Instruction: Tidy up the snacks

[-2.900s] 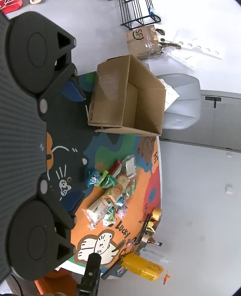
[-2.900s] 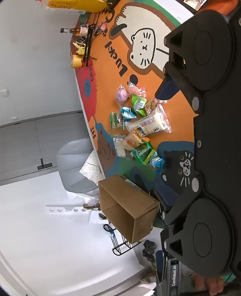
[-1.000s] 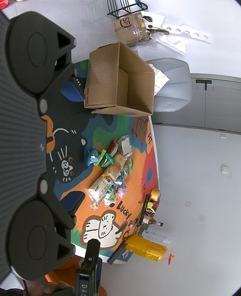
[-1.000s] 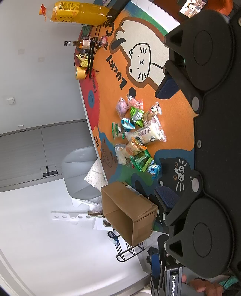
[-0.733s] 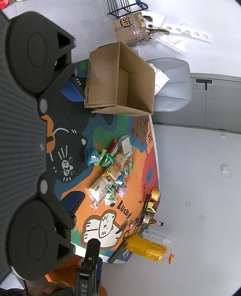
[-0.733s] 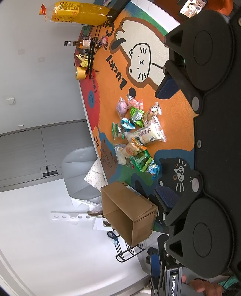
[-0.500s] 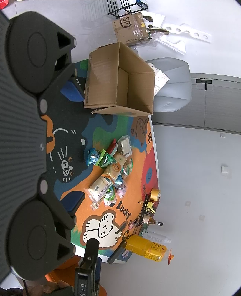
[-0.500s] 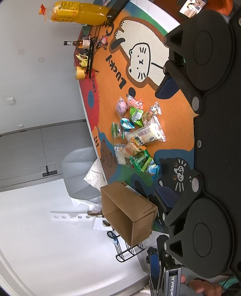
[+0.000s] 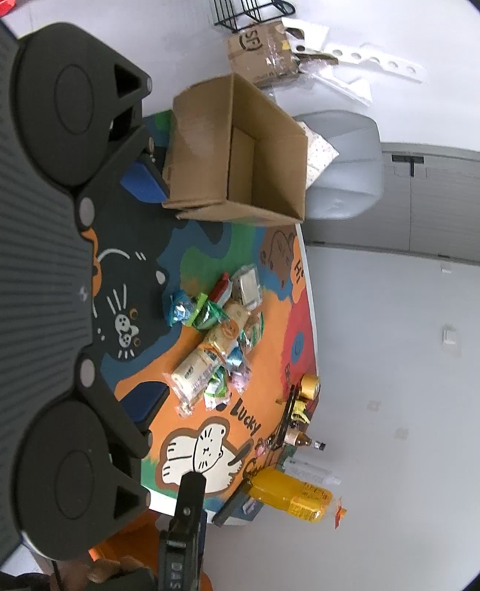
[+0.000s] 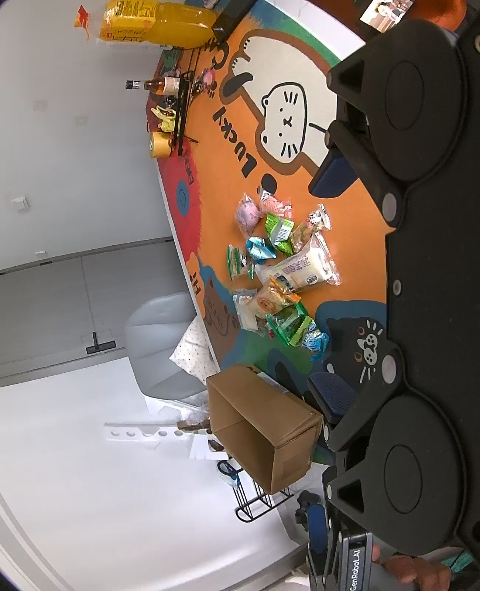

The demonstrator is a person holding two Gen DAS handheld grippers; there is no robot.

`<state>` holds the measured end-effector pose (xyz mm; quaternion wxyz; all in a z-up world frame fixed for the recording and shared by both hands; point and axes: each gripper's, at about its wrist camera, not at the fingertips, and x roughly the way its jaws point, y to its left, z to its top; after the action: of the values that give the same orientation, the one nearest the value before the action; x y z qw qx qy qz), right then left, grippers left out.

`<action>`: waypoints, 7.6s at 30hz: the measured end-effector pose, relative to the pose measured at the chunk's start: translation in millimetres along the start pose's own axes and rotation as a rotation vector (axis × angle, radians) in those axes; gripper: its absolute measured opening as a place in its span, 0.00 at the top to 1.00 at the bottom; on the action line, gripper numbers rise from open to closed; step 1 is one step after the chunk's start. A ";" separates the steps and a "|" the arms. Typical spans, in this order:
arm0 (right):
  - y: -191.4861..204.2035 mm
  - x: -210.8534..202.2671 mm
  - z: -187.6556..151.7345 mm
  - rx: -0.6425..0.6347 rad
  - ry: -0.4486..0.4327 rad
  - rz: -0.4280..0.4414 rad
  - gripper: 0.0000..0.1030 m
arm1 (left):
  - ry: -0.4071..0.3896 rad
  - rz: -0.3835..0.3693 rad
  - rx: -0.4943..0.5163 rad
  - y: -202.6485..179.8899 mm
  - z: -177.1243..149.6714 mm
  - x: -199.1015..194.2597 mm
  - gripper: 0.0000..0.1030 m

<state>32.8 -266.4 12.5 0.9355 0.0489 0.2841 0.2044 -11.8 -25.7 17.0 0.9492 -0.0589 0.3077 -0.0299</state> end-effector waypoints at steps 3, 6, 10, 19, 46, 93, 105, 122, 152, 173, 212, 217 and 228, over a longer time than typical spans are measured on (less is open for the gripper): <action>-2.3 5.7 3.1 0.002 0.007 0.002 0.00 | -0.005 -0.014 -0.008 -2.6 5.1 3.5 0.00; -5.1 11.9 5.0 0.001 0.016 0.005 0.00 | -0.008 -0.028 -0.017 -4.8 10.3 10.2 0.00; -8.6 21.3 5.0 -0.001 0.023 0.020 0.00 | -0.002 -0.035 -0.009 -9.2 14.9 23.4 0.00; -21.9 54.5 5.0 0.028 0.043 0.090 0.00 | 0.027 -0.042 -0.002 -13.3 18.3 58.7 0.00; -35.5 152.1 4.8 -0.017 0.130 0.110 0.42 | 0.176 -0.071 -0.050 2.0 16.6 169.3 0.37; -32.0 117.6 11.3 0.045 0.038 0.105 0.77 | 0.037 -0.083 -0.037 4.6 29.8 122.9 0.69; 0.2 123.4 37.1 0.067 0.030 0.225 0.77 | -0.041 -0.023 -0.087 42.9 46.6 96.7 0.69; 65.2 157.8 66.9 -0.015 0.023 0.300 0.77 | -0.099 0.116 -0.185 118.9 60.6 78.6 0.69; 135.1 184.6 84.5 -0.075 0.043 0.455 0.28 | -0.095 0.274 -0.293 158.1 55.1 52.7 0.19; 60.8 154.6 64.9 0.003 0.089 0.247 0.04 | -0.049 0.202 -0.210 101.4 56.5 69.7 0.06; -77.2 118.6 18.7 0.159 0.061 0.051 0.10 | 0.042 -0.006 -0.061 -13.4 46.4 140.0 0.06; -88.4 129.0 11.4 0.187 0.088 0.053 0.19 | 0.057 -0.018 -0.076 -14.1 44.1 154.0 0.08; -98.3 157.0 -0.6 0.196 0.154 0.035 0.33 | 0.121 -0.029 -0.100 -10.7 35.0 193.9 0.36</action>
<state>185.9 -291.6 -88.8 0.8977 0.1294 0.3731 0.1952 165.3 -51.2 -66.0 0.9242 -0.1087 0.3647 -0.0317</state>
